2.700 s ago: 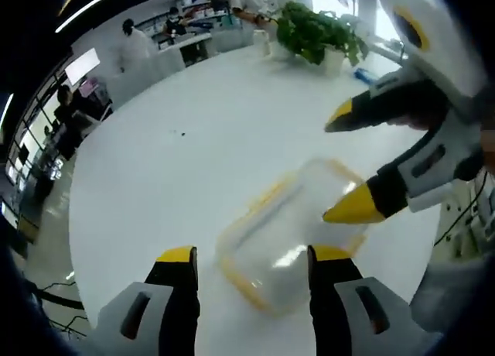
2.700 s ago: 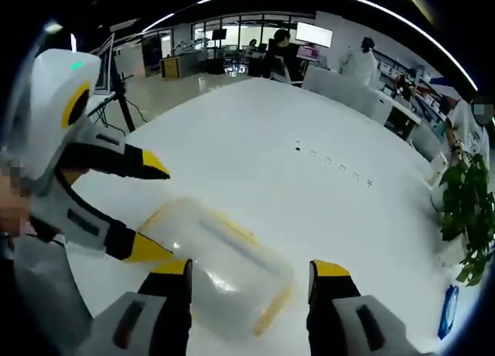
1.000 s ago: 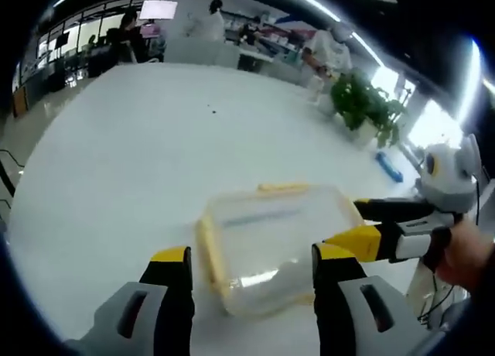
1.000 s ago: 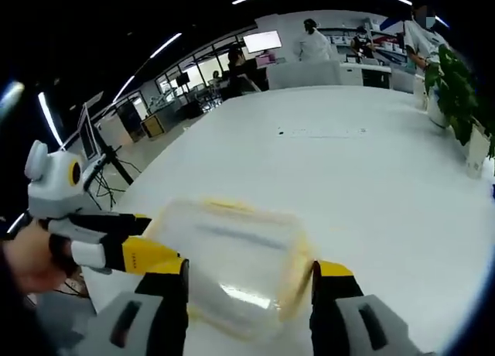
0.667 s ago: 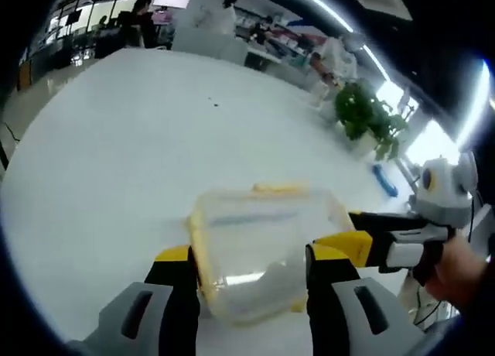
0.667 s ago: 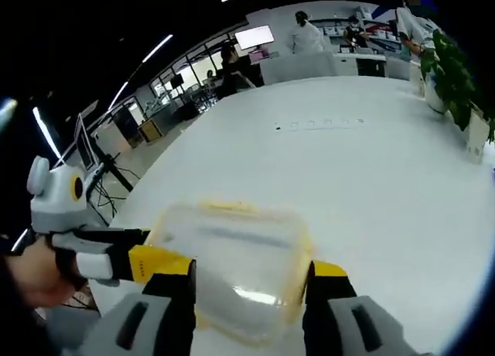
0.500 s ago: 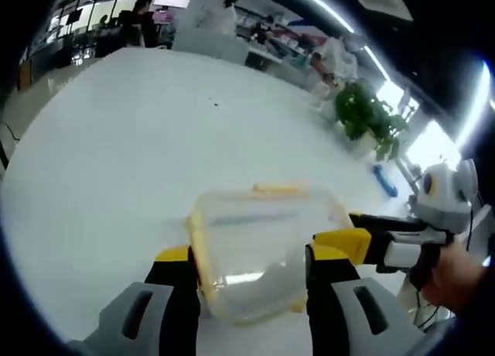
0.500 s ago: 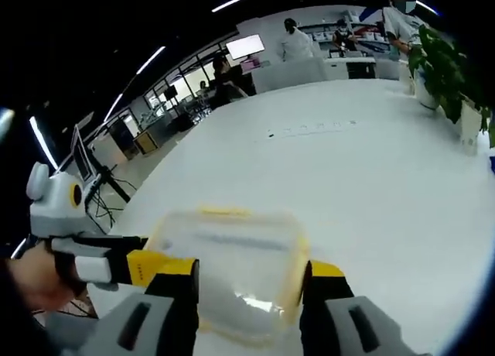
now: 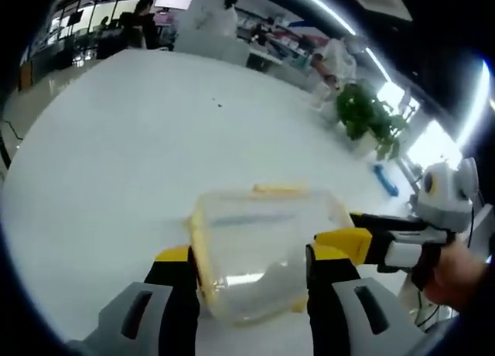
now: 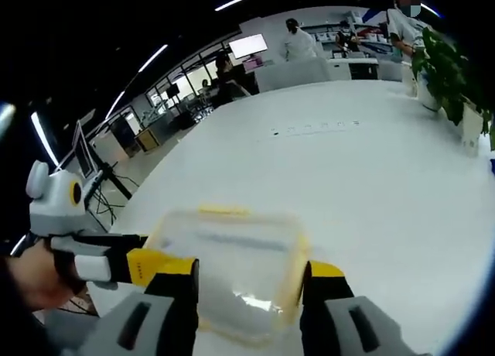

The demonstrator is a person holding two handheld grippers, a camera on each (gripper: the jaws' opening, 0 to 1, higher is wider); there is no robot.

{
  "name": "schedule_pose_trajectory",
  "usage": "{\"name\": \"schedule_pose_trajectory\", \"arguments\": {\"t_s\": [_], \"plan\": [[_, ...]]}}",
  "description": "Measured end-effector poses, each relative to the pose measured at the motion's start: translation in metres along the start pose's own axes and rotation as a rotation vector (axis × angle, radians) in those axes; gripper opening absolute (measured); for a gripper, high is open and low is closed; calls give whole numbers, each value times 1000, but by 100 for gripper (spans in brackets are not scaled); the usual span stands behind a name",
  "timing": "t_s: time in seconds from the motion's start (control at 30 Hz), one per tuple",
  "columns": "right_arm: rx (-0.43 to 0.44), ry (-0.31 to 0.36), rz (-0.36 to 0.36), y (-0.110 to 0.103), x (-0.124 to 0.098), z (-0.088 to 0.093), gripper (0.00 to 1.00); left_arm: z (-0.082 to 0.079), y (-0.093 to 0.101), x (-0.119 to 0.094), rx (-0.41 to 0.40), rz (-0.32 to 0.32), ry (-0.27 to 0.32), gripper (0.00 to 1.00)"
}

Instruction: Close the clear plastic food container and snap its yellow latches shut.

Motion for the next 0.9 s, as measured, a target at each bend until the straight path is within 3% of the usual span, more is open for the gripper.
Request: {"name": "schedule_pose_trajectory", "arguments": {"t_s": [0.43,0.9], "plan": [[-3,-24,-11,-28,8,9,52,-1,-21,-20,-13,-24,-9,54],[2,-44,-14,-47,26,7,52,-9,-43,-29,-10,-26,0,55]]}}
Point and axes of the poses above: the point that each gripper's makers call its tool centre point, and the gripper's own axes: x roughly forward along the fingers, y roughly to its right, z roughly out of its underside, the point moved 5 cm from there along -x, roughly backward along the fingers, and after that the axes turned 11 degrees about y, right-handed, at the moved point
